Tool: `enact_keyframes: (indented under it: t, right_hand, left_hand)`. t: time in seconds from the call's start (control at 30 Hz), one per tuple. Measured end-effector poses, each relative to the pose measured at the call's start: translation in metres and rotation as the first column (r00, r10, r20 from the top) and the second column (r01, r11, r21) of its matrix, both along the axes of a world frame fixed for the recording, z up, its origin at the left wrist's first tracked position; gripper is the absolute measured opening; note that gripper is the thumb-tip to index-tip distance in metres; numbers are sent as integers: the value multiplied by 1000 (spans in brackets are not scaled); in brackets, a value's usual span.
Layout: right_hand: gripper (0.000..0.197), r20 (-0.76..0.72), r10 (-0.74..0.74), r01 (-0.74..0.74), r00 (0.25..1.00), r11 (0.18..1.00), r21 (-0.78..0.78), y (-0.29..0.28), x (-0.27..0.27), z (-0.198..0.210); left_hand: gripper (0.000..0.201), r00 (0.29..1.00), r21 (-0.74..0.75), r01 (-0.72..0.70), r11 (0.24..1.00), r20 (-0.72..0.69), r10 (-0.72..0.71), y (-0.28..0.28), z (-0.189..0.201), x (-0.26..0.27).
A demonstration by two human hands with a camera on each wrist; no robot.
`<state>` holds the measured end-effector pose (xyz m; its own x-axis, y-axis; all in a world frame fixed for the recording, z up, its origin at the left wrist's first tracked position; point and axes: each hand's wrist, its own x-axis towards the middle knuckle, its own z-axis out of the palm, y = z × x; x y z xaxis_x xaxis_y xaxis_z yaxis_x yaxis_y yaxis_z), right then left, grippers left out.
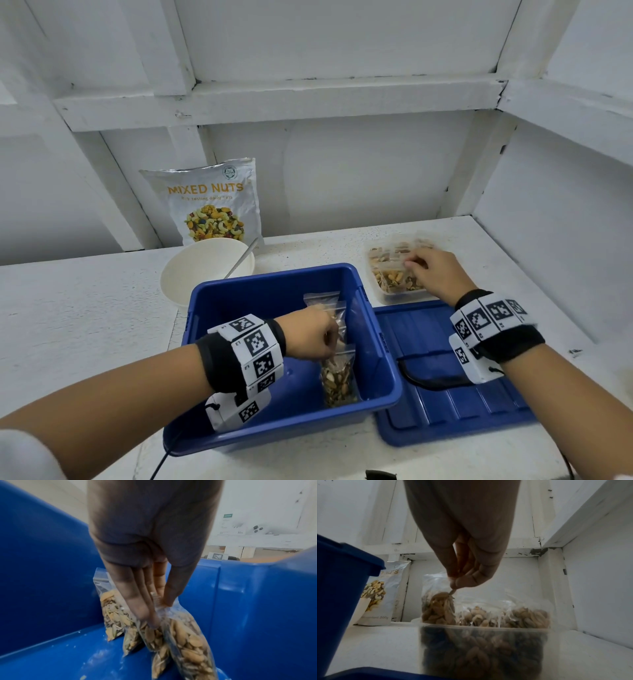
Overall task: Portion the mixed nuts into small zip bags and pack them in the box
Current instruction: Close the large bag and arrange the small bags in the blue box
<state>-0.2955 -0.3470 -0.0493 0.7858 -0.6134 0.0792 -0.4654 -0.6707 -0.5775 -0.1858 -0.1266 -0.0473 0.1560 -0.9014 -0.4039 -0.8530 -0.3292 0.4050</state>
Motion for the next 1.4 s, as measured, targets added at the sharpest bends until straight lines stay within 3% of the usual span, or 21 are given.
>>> enact_keyframes:
  t: [0.1,0.23,0.3,0.4,0.5,0.67,0.73,1.0,1.17,1.23,1.4]
  right_hand:
    - [16,88,14,-10,996,999,-39,5,-2,11]
    - [15,261,36,-16,965,997,-77,19,-4,38]
    - [14,322,73,-48,944,995,-85,31,-6,53]
    - [11,378,131,-127,916,991,-37,51,-6,74]
    - [11,409,193,-222,892,975,26,71,-5,88]
    - [11,447,241,-313,861,945,93,91,-2,93]
    - [11,453,239,-320,859,941,110,94,-2,92]
    - [15,404,266,-338,875,934,117,96,-4,81]
    - [13,435,261,-310,862,950,45,97,-6,80]
    - [11,440,280,-322,853,946,23,98,-7,81]
    - [13,448,315,-356,837,934,9,101,-9,82]
  left_hand:
    - [20,999,-31,-24,999,24,25,1,9,7]
    - [21,992,-225,-111,968,34,122,3,35,23]
    - [18,981,-368,-177,913,12,195,4,50,29]
    - [16,956,-575,-285,767,-115,269,6,70,30]
    - [25,930,-686,-367,629,-253,267,7,83,24]
    - [8,928,-746,-371,554,-312,202,12,86,18]
    - [15,929,-757,-370,539,-312,200,13,84,18]
    - [12,936,-802,-346,487,-259,238,18,76,19]
    - [16,933,-790,-359,498,-302,194,21,77,19]
    - [5,927,-771,-375,514,-328,185,22,78,18]
    - [8,960,-787,-279,551,-213,182,24,77,17]
